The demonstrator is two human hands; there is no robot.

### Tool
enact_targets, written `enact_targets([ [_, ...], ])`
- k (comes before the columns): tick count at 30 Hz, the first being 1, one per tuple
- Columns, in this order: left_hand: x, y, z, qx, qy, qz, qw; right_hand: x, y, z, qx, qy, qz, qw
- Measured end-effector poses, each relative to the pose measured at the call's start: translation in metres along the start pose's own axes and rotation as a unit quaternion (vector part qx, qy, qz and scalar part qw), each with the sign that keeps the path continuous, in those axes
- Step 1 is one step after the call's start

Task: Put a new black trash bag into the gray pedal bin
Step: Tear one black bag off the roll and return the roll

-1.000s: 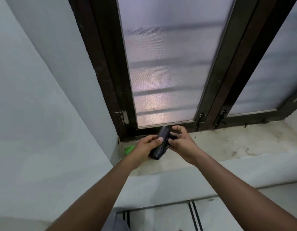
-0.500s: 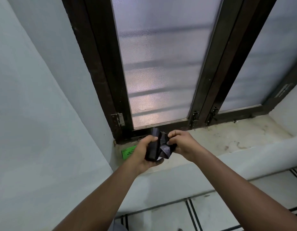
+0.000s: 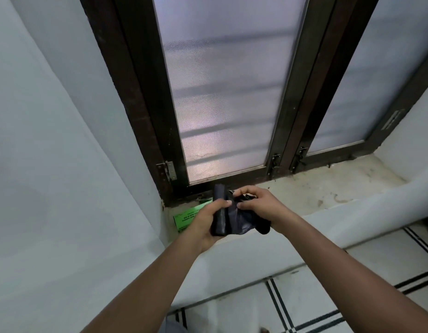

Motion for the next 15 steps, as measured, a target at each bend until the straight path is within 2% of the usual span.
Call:
enact_targets([
  [4, 0.000, -0.001, 0.001, 0.008, 0.019, -0.003, 1.000, 0.005, -0.001, 0.006, 0.042, 0.014, -0.013, 0.999],
  [9, 0.001, 0.007, -0.006, -0.011, 0.037, -0.028, 0.999, 0.005, -0.002, 0.016, -0.009, 0.040, -0.029, 0.999],
  [15, 0.001, 0.008, -0.018, 0.007, 0.033, -0.026, 0.999, 0.002, 0.002, 0.029, -0.023, 0.065, 0.021, 0.997],
])
Point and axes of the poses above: each hand's wrist, its own x-axis away from the middle knuckle, its own z-axis out of the back of the hand, y = z × x, the point moved 8 cm from there along -x, towards the middle knuckle, and after that the axes turned 3 degrees about -z, right-handed, at the moved point
